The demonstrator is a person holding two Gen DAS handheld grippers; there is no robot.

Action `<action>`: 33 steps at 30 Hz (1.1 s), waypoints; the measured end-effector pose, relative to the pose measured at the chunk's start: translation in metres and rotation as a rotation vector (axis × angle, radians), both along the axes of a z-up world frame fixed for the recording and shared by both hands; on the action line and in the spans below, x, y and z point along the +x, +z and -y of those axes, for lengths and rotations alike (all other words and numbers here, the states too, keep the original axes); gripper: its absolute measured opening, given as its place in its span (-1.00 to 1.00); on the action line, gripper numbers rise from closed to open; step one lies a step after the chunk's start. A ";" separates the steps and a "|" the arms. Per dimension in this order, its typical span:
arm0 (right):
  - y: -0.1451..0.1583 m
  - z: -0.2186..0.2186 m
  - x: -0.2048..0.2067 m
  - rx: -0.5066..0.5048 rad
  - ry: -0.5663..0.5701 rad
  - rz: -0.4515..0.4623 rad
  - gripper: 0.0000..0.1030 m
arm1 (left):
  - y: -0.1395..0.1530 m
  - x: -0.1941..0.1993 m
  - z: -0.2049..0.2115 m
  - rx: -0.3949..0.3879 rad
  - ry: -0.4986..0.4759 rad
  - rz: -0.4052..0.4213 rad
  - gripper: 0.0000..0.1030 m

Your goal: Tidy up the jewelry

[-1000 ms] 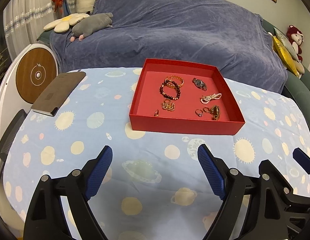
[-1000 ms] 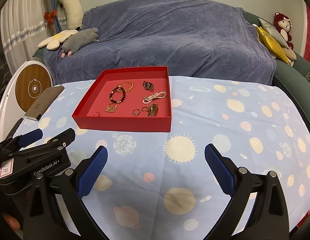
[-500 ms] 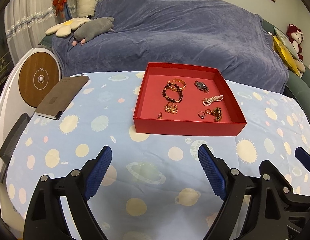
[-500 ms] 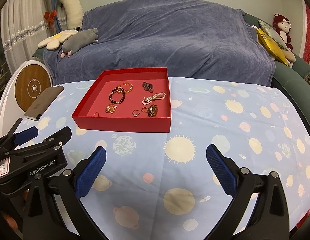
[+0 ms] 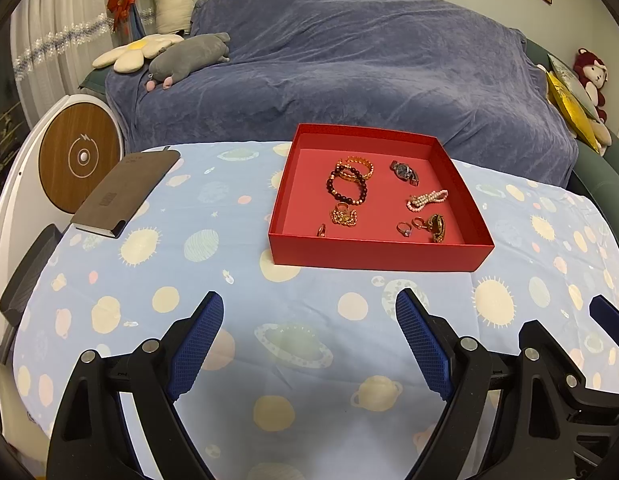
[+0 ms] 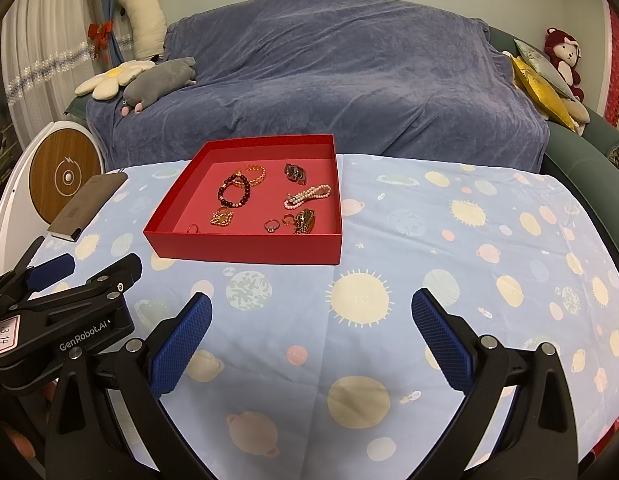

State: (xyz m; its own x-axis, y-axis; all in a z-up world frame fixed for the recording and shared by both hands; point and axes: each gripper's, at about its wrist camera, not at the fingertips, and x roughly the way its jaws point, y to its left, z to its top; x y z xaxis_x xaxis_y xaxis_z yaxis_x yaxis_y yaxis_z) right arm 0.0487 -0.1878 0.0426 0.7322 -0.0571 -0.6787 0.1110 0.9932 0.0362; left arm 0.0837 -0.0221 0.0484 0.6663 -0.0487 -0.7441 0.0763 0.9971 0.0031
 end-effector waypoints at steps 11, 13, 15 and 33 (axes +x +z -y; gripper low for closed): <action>0.000 0.000 0.000 0.002 0.000 -0.001 0.90 | 0.000 0.000 0.000 0.001 0.000 0.001 0.66; 0.000 0.000 0.000 0.002 -0.001 -0.001 0.90 | 0.000 0.000 -0.001 0.000 0.001 -0.001 0.66; 0.000 0.000 0.000 0.003 0.000 -0.001 0.90 | 0.000 0.000 0.000 0.000 0.000 0.000 0.66; -0.001 -0.001 -0.001 0.004 0.001 -0.001 0.90 | 0.000 0.000 -0.003 -0.001 0.004 0.000 0.66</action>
